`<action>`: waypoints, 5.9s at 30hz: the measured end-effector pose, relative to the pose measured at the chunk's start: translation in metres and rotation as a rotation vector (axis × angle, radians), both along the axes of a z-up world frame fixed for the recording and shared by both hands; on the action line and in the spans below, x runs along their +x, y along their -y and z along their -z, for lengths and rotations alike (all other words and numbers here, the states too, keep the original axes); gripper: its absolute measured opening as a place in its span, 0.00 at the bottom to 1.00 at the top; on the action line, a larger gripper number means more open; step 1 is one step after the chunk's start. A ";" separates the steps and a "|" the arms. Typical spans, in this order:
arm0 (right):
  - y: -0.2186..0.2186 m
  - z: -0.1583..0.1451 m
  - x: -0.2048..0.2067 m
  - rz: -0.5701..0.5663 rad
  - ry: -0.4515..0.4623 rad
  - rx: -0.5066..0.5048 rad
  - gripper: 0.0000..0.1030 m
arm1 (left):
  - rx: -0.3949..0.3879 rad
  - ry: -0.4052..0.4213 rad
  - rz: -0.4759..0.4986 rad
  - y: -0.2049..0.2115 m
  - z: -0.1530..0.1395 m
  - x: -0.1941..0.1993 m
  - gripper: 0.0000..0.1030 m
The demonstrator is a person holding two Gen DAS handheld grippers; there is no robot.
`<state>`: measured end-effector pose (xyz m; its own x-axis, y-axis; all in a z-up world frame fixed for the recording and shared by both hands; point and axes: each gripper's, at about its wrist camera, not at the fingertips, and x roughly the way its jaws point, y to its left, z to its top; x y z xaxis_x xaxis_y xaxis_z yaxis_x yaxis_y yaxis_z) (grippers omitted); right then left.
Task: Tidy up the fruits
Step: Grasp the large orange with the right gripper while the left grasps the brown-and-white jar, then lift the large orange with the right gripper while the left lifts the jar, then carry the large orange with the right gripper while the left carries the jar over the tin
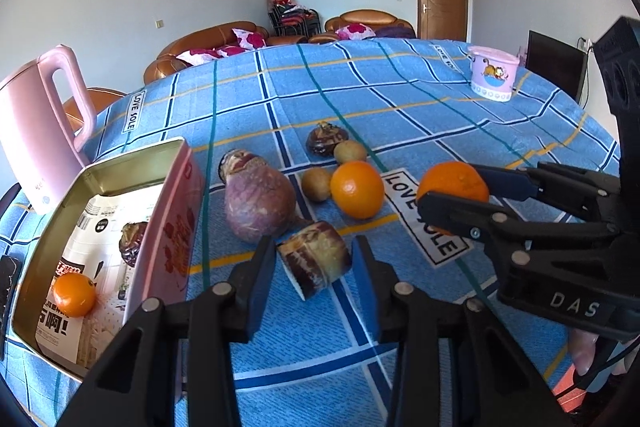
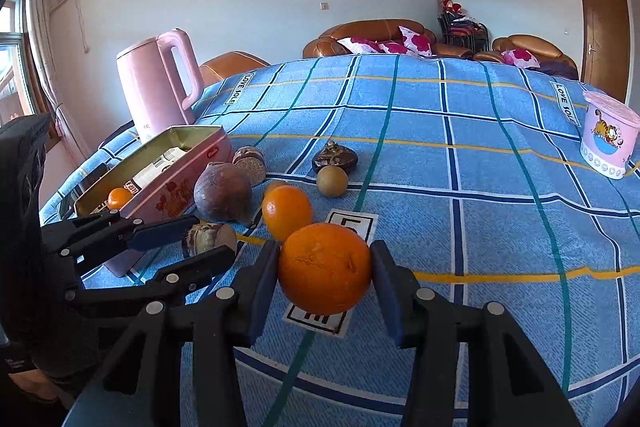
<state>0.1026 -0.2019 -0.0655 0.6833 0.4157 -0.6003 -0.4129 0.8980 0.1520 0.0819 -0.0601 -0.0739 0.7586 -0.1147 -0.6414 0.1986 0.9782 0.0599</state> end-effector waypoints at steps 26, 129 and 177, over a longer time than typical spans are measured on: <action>-0.002 -0.010 -0.024 -0.014 0.161 -0.009 0.47 | -0.008 0.189 -0.039 -0.004 -0.012 -0.025 0.40; -0.053 -0.065 -0.029 -0.153 0.308 0.060 0.47 | -0.054 0.393 -0.233 -0.079 -0.047 -0.053 0.40; -0.197 -0.035 0.055 -0.284 0.112 -0.051 0.47 | -0.009 0.124 -0.359 -0.173 -0.030 0.022 0.40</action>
